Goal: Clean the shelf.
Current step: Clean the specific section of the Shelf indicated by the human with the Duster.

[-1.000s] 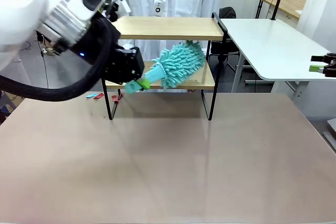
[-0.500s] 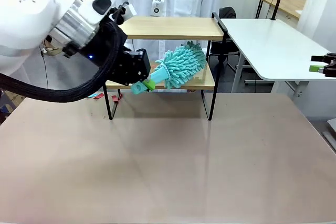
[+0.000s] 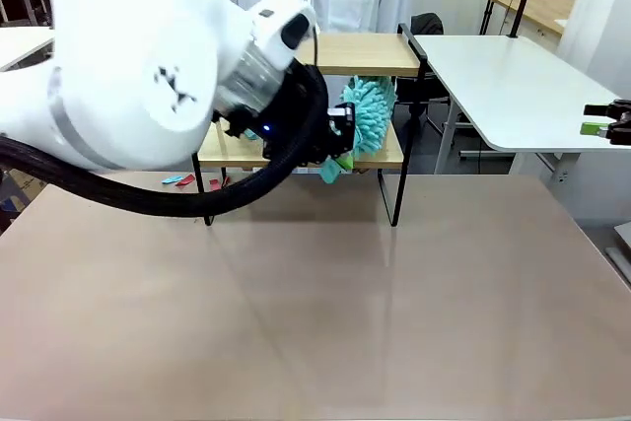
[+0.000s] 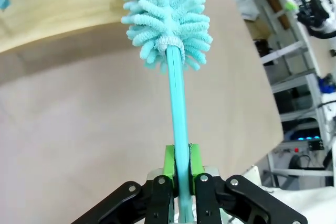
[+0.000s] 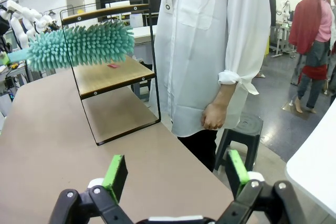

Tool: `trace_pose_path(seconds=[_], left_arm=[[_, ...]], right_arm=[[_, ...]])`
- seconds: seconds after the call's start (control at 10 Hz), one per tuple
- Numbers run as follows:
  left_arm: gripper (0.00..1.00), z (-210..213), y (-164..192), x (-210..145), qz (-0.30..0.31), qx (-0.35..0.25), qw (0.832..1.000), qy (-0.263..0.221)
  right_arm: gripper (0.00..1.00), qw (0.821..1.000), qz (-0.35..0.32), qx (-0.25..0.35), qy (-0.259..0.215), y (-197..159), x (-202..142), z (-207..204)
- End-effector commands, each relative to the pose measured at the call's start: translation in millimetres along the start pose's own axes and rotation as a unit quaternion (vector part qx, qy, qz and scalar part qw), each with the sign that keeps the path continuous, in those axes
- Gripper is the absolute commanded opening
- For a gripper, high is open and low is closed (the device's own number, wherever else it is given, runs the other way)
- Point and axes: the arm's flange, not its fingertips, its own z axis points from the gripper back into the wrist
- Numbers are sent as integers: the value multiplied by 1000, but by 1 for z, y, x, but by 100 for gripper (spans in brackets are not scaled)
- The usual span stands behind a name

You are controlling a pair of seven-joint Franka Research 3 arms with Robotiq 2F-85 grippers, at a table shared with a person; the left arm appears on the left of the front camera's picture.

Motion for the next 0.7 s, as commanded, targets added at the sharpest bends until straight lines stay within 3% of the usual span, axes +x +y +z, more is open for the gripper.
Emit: trace_pose_path(seconds=[0.0,0.2,0.6], left_arm=[[13,-15,-29,8,12,48,999,-7],[13,-32,-42,10,22,78,996,-25],[13,-61,-57,4,42,84,995,-21]], right_arm=[[100,1000,2,-1,1,0,2,-2],[100,1000,2,-1,1,0,2,-2],[100,1000,2,-1,1,0,2,-2]])
